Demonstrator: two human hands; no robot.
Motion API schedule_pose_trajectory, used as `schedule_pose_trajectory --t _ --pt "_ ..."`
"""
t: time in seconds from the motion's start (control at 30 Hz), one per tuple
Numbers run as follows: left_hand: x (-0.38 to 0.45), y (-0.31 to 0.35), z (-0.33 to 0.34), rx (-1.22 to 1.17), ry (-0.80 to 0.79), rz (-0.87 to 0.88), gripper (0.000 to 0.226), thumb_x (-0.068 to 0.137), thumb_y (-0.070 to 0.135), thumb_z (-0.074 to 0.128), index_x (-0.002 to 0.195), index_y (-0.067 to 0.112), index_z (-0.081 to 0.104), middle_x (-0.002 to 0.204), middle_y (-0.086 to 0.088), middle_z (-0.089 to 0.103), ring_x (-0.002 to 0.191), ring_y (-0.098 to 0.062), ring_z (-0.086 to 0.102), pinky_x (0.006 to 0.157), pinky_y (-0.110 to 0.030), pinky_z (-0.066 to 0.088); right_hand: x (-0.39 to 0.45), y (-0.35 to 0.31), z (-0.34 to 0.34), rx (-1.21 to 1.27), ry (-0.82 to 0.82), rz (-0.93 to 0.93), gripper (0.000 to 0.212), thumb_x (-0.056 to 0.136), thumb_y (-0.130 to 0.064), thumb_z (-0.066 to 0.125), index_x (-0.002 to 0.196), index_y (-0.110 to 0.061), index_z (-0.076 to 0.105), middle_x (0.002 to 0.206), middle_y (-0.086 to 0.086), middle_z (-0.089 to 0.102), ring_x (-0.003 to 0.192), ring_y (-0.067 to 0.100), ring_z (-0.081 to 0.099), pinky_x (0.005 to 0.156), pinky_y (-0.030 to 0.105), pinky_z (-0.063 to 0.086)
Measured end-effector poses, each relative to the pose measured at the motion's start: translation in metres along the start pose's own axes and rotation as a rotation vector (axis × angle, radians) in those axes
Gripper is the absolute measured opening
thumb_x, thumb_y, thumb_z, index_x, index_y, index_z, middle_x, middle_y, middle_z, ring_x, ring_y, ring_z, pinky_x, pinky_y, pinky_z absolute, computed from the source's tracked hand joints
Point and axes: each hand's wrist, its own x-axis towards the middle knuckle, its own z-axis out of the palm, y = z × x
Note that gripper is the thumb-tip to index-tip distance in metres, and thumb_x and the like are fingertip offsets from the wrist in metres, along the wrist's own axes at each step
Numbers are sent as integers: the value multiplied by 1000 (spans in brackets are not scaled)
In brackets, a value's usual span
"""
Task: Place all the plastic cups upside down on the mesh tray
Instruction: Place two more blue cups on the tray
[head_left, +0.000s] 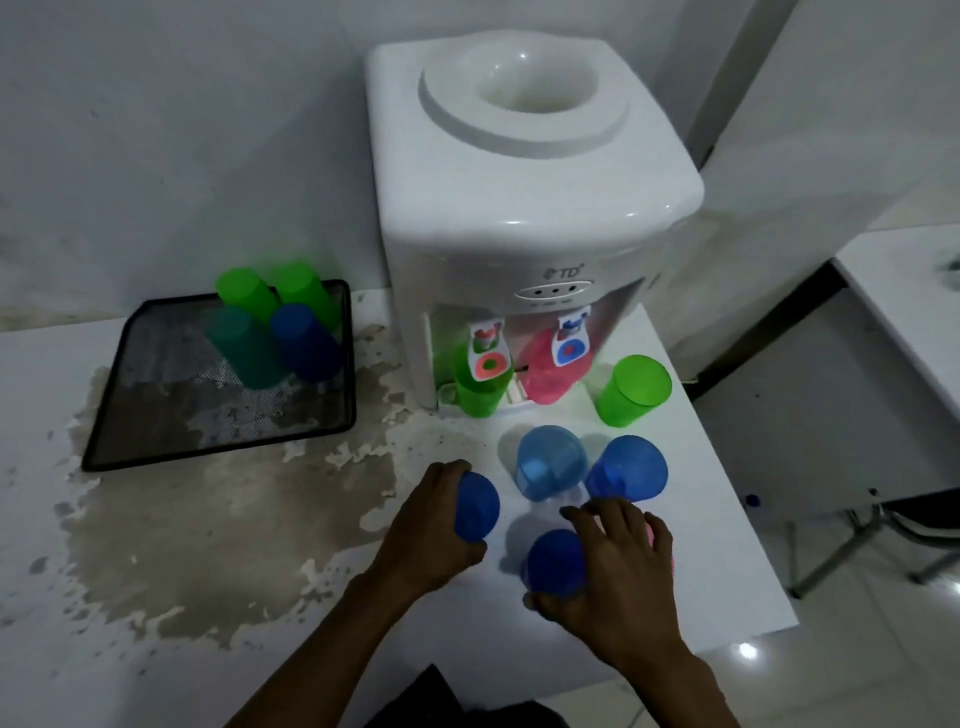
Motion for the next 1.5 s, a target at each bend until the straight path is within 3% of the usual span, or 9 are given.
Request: schedule_pose_trajectory --t 0.17,0.33,0.4,0.5,0.7,1.0,1.23,1.33,1.5 --pt "-7 -7 -11 -184 173 -80 89 54 30 88 132 17 46 124 1 49 107 -13 48 85 -23 41 -1 3 4 -47 -157 -29 103 49 -73 69 139 -32 41 139 -1 47 135 26 36 109 58 11" --pt "-10 -19 -33 -496 308 -292 75 61 18 88 126 20 50 118 0 54 107 -19 54 85 -32 48 -1 -8 7 -9 -89 -47 93 38 -47 80 126 -28 56 115 2 60 109 30 58 100 61 30" --pt "-11 -24 -46 -714 352 -399 75 62 14 87 126 18 47 118 -5 52 105 -24 56 79 -42 57 3 -21 4 142 -55 -96 94 44 -41 80 132 -30 48 123 -2 53 111 26 56 102 49 37" --pt "-12 -32 -68 -993 438 -500 62 69 6 81 122 10 48 115 -10 55 92 -25 62 49 -28 56 15 -49 -9 539 -38 -115 93 50 -29 79 135 -32 39 126 -10 42 107 15 56 90 26 48" --pt "-9 -63 -109 -1257 593 -599 46 74 17 76 115 3 60 108 -10 66 90 -23 64 67 -36 54 59 -118 -19 938 17 -71 93 42 -18 85 124 -35 43 105 -19 59 95 -7 58 71 4 46" --pt "-5 -108 -165 -1513 464 -621 44 91 49 49 120 17 60 89 -11 71 71 -27 67 64 -41 57 130 -209 -5 1359 -57 172 49 66 -3 76 108 -18 56 108 4 60 101 23 60 76 35 53" --pt "7 -132 -203 -1462 337 -766 25 81 19 62 102 5 63 81 -17 65 64 -29 58 57 -33 50 163 -254 7 1716 -198 454 31 82 -15 68 107 -7 51 89 10 62 71 26 61 50 34 48" --pt "15 -145 -211 -1291 308 -790 40 75 17 69 110 3 57 92 -19 64 69 -30 61 54 -31 51 173 -264 9 1804 -181 575 21 79 -22 72 90 -9 60 88 9 66 76 29 63 69 45 52" --pt "33 -159 -217 -665 391 -670 65 65 24 84 110 13 38 98 -4 52 80 -16 56 66 -30 45 184 -268 16 2046 -437 681 52 78 -44 66 120 -13 57 92 9 65 76 25 66 75 40 54"
